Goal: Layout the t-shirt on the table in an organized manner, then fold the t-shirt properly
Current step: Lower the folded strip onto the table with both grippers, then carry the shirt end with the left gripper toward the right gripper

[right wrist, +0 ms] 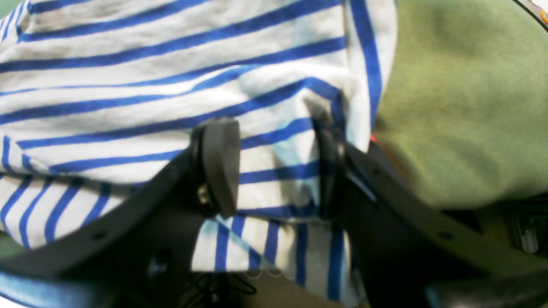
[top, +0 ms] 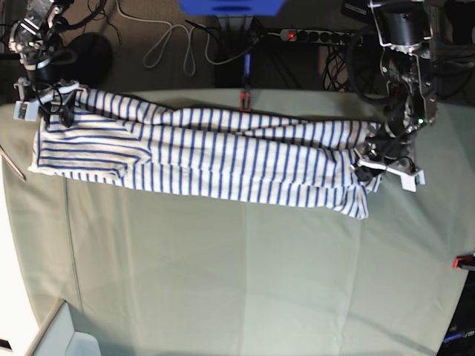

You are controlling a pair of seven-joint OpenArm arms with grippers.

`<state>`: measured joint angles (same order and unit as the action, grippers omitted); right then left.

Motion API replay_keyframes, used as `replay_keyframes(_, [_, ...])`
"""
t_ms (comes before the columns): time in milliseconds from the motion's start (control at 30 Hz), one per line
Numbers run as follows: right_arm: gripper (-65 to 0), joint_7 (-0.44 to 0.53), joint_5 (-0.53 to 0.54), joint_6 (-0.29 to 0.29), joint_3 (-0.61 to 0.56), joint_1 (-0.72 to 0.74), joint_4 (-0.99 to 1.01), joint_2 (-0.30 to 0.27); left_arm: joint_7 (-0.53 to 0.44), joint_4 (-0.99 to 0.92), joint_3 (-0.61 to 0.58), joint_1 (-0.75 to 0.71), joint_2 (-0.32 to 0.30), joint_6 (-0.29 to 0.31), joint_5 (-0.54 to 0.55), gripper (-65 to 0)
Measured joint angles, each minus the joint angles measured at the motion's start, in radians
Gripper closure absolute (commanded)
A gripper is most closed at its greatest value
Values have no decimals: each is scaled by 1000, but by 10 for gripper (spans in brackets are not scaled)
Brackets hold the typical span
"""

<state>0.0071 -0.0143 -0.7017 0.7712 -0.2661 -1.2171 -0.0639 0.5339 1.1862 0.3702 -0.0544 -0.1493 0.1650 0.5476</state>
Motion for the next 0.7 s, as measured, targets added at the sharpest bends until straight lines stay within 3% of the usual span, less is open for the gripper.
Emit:
replay_keyframes(133, [-284,0,0,0,0,0,0,0,2,8,0,-6,3,0,7,0])
replay_keyframes(300, [-284,0,0,0,0,0,0,1,2,23,1,-6,23,-6,2,0])
replay_keyframes(500, [-284,2,0,2,5,4,0,12,50,262,-24,-97,80,-7,-17,0])
replay_keyframes(700, [-284,1,-4,3,-23,2,1,9,37,406,-162,-109,91,-4,-18,0])
